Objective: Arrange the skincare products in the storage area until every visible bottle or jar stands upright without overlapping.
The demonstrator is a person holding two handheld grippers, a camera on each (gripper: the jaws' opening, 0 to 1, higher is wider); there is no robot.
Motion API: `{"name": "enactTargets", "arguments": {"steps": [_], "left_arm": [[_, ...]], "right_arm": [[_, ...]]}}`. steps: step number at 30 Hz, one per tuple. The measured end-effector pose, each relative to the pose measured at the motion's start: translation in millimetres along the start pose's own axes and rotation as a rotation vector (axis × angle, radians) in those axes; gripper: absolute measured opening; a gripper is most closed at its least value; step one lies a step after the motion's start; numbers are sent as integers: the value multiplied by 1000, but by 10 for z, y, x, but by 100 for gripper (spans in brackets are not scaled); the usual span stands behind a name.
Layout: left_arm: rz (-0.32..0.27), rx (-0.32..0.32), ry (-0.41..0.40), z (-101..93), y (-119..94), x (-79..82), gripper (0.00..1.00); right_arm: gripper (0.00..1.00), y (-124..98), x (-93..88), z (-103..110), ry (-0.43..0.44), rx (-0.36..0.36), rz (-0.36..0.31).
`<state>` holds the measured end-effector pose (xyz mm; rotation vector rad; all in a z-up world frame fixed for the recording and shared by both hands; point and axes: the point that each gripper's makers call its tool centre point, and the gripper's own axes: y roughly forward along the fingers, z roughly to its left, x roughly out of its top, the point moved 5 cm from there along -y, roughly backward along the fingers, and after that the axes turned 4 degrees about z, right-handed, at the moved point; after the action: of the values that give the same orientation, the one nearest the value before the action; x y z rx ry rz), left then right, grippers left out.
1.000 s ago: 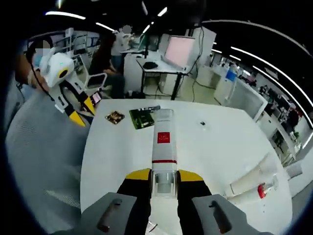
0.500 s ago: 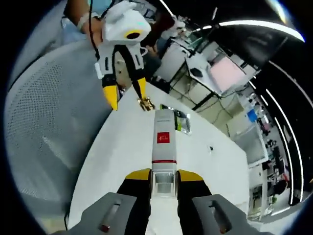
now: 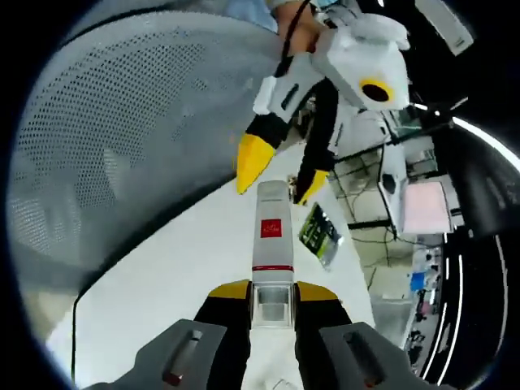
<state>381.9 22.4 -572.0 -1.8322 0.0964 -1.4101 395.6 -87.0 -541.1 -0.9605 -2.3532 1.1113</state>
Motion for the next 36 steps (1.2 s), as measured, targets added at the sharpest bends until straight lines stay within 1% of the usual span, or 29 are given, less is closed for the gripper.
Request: {"name": "enactTargets", "arguments": {"steps": [2, 3, 4, 5, 6, 7, 8, 9, 11, 12, 13, 16, 18, 20, 22, 25, 27, 29, 31, 32, 34, 36], "left_arm": [[5, -32, 5, -45, 8, -8, 41], [10, -45, 4, -62, 6, -12, 40], [11, -56, 0, -77, 6, -14, 39], [11, -69, -4, -95, 3, -13, 38], [12, -73, -5, -100, 1, -13, 37], [11, -79, -4, -107, -2, -10, 35], [7, -92, -3, -126, -8, -2, 33], [6, -98, -2, -139, -15, 4, 30], [6, -107, 7, -153, -26, 7, 24], [9, -104, 6, -148, -29, 3, 23], [7, -97, 0, -134, -37, 8, 23], [1, -104, -18, -128, -51, 21, 23], [34, -121, -26, -152, -37, -21, 24], [34, -121, -8, -171, -42, -26, 23], [30, -122, -15, -172, -47, -18, 23], [37, -111, -45, -148, -59, -21, 23], [38, -124, -74, -148, -80, -16, 22], [30, -112, -70, -141, -102, -4, 22], [24, -103, -70, -128, -108, 3, 22], [15, -93, -78, -116, -118, 11, 22], [7, -78, -111, -79, -132, 23, 22], [-11, -63, -152, -36, -147, 44, 22]], "right_arm": [[13, 10, 79, -12, -57, 0, -4], [13, 17, 128, -24, -104, -8, -7], [13, 24, 152, -27, -118, -6, -6], [13, 35, 188, -45, -172, -16, 3], [13, 42, 210, -53, -200, -18, 9], [13, 58, 254, -58, -239, -16, 0], [13, 62, 276, -68, -258, -21, -4], [13, 64, 306, -92, -285, -35, -8], [13, 55, 325, -119, -304, -45, -11], [13, 52, 340, -130, -319, -47, -13], [13, 41, 357, -154, -350, -64, -12], [13, -3, 401, -196, -389, -102, -18], [13, -36, 449, -213, -427, -121, -25], [13, -41, 461, -200, -447, -122, -27], [13, -34, 451, -196, -456, -129, -20], [14, -36, 456, -209, -452, -142, -19], [14, -28, 448, -208, -425, -137, -18], [14, -24, 448, -229, -402, -154, -9], [14, -29, 453, -255, -349, -172, -12], [15, -24, 446, -274, -342, -178, -1], [16, -36, 447, -288, -295, -187, -13], [21, -59, 427, -305, -259, -208, -21]]}}
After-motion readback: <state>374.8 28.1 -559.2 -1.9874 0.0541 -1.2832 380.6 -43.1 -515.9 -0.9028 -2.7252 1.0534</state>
